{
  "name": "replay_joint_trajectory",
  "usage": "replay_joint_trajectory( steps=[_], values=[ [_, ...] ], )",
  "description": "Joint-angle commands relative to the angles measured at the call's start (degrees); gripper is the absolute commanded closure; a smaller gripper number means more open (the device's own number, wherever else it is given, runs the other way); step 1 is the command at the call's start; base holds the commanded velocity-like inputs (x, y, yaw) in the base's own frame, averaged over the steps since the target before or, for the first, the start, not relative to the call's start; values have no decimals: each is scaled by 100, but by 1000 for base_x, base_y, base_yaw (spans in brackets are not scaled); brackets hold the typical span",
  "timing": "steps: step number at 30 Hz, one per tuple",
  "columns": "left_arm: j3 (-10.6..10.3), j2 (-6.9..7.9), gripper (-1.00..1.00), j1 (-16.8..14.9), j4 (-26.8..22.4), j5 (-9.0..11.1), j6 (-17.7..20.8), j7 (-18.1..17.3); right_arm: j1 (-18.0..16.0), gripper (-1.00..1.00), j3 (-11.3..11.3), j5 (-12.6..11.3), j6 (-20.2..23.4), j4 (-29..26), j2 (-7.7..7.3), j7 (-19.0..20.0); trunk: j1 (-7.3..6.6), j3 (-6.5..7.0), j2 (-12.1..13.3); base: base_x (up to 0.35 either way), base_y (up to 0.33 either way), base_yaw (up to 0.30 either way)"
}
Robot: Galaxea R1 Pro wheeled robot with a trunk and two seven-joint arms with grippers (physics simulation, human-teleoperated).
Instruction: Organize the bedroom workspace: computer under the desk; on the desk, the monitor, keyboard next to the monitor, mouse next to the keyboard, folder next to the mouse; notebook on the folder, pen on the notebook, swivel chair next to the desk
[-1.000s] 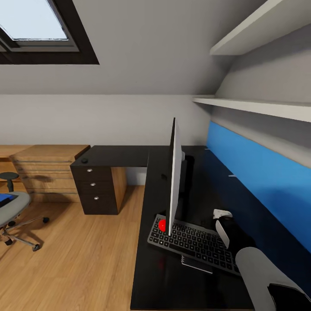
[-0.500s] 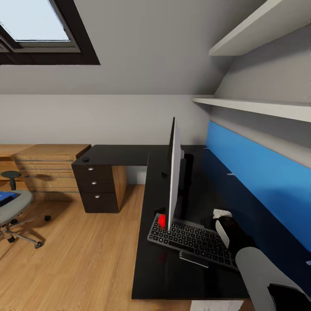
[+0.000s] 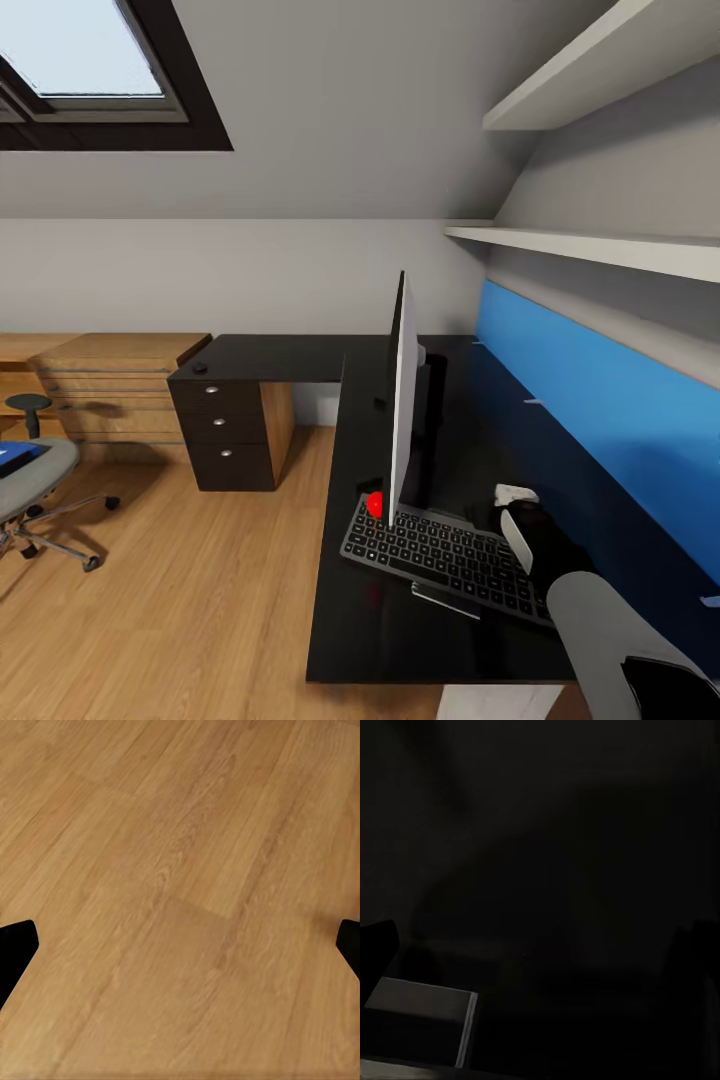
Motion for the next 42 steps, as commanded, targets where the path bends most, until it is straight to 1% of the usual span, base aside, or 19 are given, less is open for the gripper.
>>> replay_joint_trajectory(
  steps=[1, 7, 20, 42],
  values=[
    [-9, 1, -100, -3, 2, 26, -16, 7, -1, -100, -15, -43, 81, 114, -4, -42, -1, -7, -3, -100, 0, 0],
    [-9, 1, -100, -3, 1, 26, -16, 10, 0, -100, -15, -43, 164, 111, -17, -42, -1, -7, -3, -130, 0, 0],
    [-9, 1, -100, -3, 1, 26, -16, 11, 4, -100, -15, -43, 174, 110, -19, -48, -1, -7, -3, -13, 2, 0],
    [-9, 1, -100, -3, 0, 26, -16, 14, 2, -100, -15, -43, 175, 110, -10, -41, -1, -7, -3, -131, 113, 0]
  ],
)
